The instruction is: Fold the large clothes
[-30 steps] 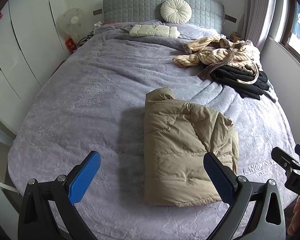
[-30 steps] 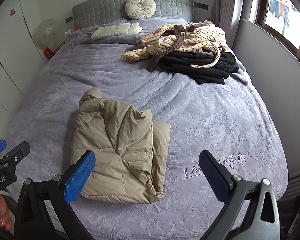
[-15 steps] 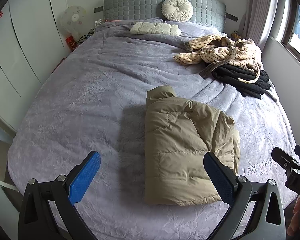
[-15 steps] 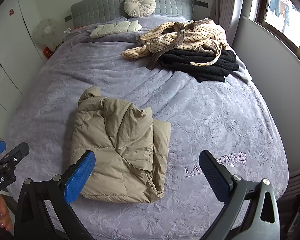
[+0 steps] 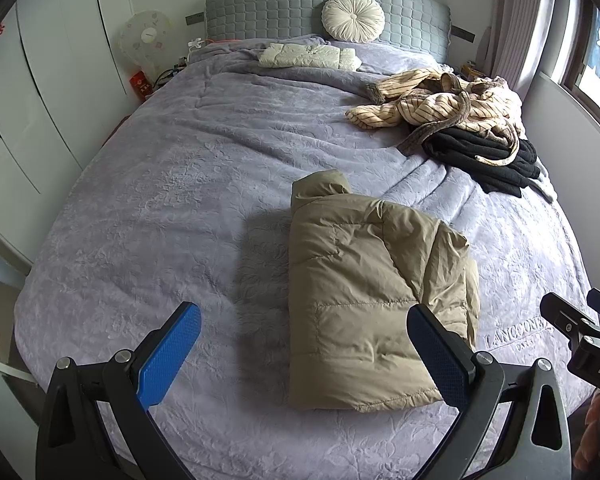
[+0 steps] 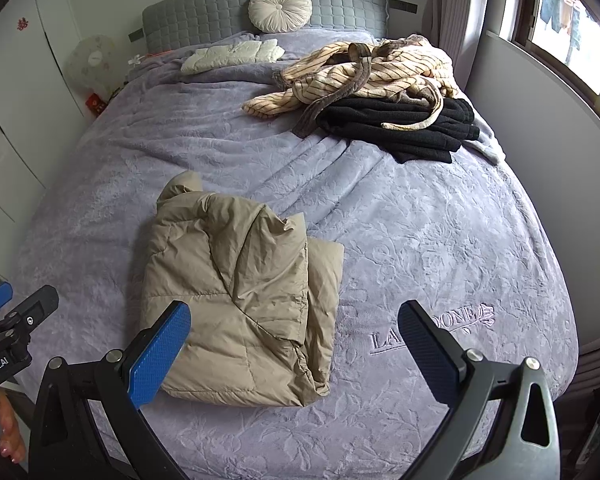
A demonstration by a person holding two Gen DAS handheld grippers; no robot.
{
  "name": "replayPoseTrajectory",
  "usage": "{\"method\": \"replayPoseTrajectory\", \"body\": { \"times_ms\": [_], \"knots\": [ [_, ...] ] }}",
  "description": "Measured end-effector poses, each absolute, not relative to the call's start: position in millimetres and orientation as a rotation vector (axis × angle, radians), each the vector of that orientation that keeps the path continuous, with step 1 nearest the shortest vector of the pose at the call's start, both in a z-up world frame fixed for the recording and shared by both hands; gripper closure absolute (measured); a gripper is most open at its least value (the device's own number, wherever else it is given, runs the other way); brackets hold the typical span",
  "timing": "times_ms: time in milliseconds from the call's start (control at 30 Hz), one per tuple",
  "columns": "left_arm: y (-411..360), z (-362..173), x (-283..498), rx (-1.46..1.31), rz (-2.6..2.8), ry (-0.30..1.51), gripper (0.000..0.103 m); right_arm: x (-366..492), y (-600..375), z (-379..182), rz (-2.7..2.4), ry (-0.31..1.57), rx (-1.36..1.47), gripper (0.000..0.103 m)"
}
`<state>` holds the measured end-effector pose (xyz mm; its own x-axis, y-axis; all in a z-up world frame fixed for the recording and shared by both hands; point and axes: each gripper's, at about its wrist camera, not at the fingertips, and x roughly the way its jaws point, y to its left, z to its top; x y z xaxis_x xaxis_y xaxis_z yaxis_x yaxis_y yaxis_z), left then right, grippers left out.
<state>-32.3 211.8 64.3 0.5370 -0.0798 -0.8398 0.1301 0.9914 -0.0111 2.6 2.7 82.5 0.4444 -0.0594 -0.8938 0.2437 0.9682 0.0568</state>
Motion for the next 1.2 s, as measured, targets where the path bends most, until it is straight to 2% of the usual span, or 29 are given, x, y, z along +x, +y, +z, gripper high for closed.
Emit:
{"method": "replayPoseTrajectory", "body": {
  "times_ms": [1200],
  "knots": [
    [209.3, 63.0, -31.3, 0.059, -0.13, 1.001, 0.0, 4.0, 3.4, 81.8, -0.183, 1.101, 0.185, 0.0]
  ]
}}
